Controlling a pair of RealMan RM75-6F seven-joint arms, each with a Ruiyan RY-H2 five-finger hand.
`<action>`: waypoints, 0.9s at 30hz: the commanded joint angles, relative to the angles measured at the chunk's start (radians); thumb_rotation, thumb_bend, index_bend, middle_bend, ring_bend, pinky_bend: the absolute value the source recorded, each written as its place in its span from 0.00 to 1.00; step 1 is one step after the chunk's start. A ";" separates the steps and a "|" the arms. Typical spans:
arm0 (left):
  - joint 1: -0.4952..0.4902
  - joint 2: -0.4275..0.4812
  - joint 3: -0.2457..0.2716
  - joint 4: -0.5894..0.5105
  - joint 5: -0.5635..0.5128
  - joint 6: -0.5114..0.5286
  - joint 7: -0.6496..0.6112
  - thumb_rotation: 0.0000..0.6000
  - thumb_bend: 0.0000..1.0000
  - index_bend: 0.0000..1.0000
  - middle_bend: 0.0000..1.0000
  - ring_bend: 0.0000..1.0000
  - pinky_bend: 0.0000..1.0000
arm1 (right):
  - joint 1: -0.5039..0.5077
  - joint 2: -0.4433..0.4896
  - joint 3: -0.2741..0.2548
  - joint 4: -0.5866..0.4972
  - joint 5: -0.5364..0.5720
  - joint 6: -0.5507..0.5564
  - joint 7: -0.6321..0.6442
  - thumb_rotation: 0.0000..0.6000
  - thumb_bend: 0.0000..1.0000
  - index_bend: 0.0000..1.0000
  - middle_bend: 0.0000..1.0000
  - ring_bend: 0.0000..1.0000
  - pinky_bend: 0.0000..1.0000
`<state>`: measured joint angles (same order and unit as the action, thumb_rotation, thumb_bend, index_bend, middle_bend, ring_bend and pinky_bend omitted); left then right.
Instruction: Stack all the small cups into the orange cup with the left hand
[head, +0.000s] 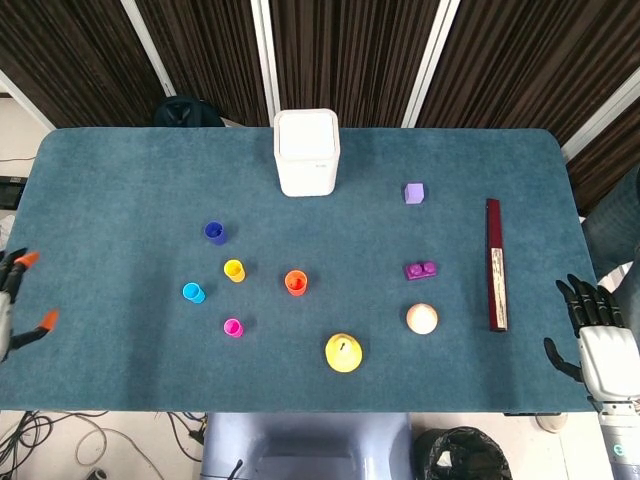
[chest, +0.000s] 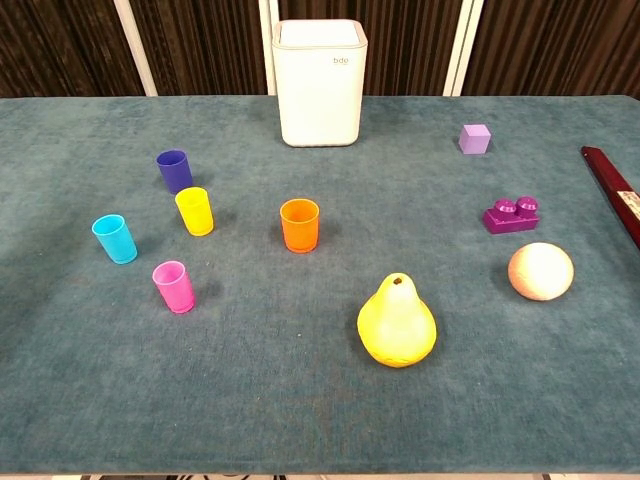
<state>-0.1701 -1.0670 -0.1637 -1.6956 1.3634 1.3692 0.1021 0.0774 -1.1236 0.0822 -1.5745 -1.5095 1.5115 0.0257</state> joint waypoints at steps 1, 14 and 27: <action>-0.128 0.008 -0.063 -0.017 -0.050 -0.140 0.117 1.00 0.24 0.13 0.07 0.00 0.00 | 0.000 0.000 0.001 0.000 0.003 0.000 -0.001 1.00 0.43 0.06 0.00 0.06 0.00; -0.396 -0.085 -0.145 0.043 -0.378 -0.444 0.329 1.00 0.24 0.13 0.07 0.00 0.00 | 0.000 -0.003 0.005 0.010 0.021 -0.010 -0.009 1.00 0.43 0.06 0.00 0.06 0.00; -0.558 -0.203 -0.152 0.192 -0.634 -0.525 0.472 1.00 0.24 0.13 0.07 0.00 0.00 | 0.026 -0.049 0.020 0.091 0.099 -0.091 -0.031 1.00 0.43 0.06 0.00 0.06 0.00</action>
<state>-0.6919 -1.2390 -0.3177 -1.5437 0.7776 0.8655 0.5401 0.0995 -1.1657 0.0999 -1.4919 -1.4179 1.4283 -0.0021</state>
